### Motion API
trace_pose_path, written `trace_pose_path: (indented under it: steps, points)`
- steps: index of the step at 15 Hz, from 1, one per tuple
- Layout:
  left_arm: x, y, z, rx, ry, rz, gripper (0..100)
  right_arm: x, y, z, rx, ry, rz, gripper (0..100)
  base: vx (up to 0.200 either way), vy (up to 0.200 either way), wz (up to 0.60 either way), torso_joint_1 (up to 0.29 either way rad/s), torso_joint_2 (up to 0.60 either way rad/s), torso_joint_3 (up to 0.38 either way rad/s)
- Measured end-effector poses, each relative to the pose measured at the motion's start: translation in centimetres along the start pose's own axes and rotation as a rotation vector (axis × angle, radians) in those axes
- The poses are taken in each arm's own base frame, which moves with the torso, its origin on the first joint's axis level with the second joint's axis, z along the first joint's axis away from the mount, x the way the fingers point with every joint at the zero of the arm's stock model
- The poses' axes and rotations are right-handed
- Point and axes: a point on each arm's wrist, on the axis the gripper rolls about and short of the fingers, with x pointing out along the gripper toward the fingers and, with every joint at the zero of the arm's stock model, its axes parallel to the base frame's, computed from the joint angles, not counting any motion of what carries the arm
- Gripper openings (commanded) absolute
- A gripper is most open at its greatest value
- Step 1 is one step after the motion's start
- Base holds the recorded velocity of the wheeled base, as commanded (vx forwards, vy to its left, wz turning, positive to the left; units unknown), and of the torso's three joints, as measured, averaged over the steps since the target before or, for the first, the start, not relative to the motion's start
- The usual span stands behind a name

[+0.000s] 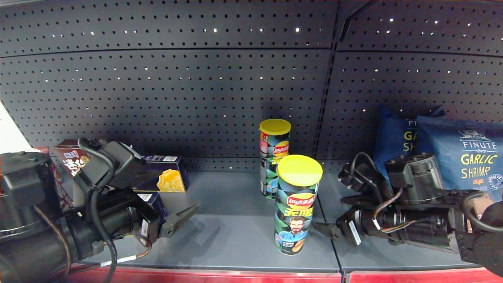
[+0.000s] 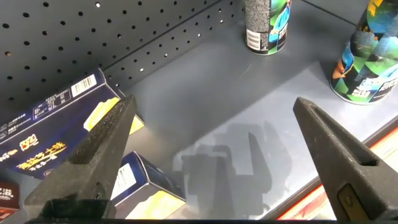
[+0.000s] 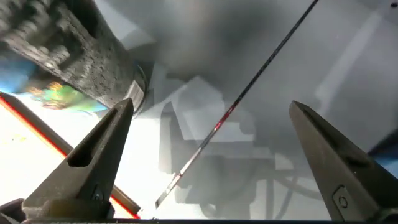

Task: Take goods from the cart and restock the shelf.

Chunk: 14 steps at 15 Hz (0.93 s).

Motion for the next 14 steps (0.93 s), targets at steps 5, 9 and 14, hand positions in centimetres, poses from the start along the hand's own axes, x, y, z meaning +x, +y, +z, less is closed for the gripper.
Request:
trace_pose_path:
  steps: [5, 9, 14]
  points:
    - [0.0, 0.0, -0.1, 0.0, 0.002, -0.001, 100, 0.4, 0.6, 1.0, -0.013, -0.026, 0.019, 100, 0.0, 0.0, 0.0, 0.0, 0.0, 0.0]
    - [0.0, 0.0, -0.1, -0.002, 0.003, -0.001, 100, 0.8, 1.0, 1.2, -0.018, -0.026, 0.028, 100, 0.0, 0.0, 0.0, 0.0, 0.0, 0.0]
    - [0.0, 0.0, -0.1, -0.002, 0.002, -0.004, 100, 1.0, 1.3, 1.1, -0.023, -0.023, 0.038, 100, 0.0, 0.0, 0.0, 0.0, 0.0, 0.0]
